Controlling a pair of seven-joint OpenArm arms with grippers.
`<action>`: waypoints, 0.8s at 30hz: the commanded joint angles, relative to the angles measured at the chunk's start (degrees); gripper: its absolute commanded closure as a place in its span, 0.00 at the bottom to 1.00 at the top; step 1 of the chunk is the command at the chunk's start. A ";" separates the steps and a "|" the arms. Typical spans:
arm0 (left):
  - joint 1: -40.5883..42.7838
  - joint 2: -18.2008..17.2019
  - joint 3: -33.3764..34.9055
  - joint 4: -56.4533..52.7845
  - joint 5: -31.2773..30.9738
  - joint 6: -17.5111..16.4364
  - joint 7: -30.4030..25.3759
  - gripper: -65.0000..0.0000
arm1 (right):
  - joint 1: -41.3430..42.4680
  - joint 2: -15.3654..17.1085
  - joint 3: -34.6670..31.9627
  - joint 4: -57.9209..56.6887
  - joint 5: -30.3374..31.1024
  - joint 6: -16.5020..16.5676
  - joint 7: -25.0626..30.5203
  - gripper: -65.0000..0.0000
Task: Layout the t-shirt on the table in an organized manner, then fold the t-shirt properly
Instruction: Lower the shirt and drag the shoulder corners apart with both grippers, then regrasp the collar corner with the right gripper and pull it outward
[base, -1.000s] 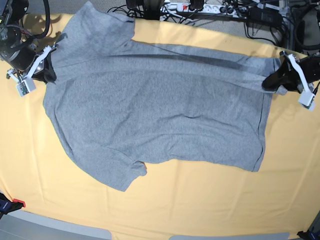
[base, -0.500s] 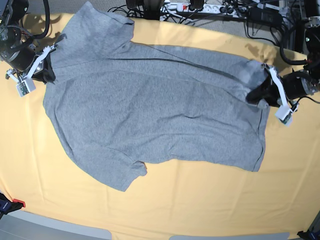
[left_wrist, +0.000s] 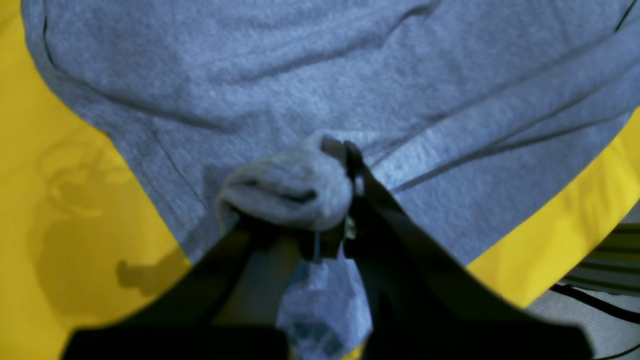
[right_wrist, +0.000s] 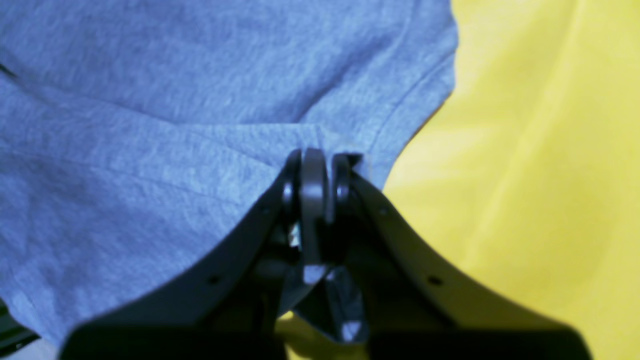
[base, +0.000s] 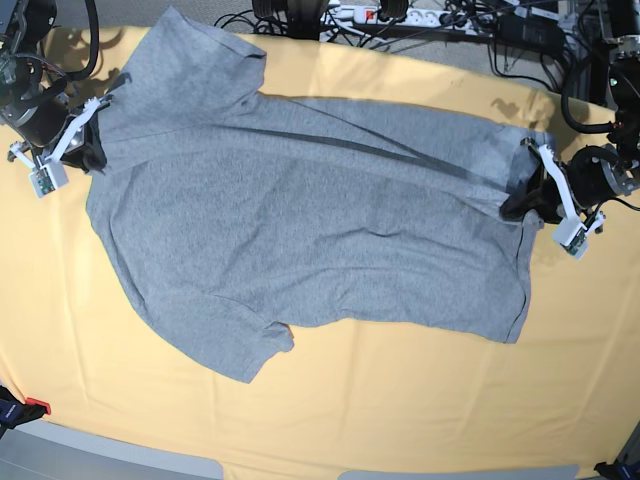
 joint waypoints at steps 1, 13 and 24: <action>-0.94 -1.20 -0.39 0.68 -0.94 -0.28 -1.68 1.00 | 0.39 0.98 0.55 0.72 0.48 -0.17 1.75 1.00; -0.94 -1.20 -0.39 0.68 2.64 2.25 -3.80 1.00 | 1.33 0.98 0.55 0.72 0.59 -0.02 2.51 1.00; -3.13 -1.97 -0.39 0.68 2.64 2.27 -3.30 0.31 | 2.43 1.18 0.63 0.79 0.81 -1.90 0.42 0.42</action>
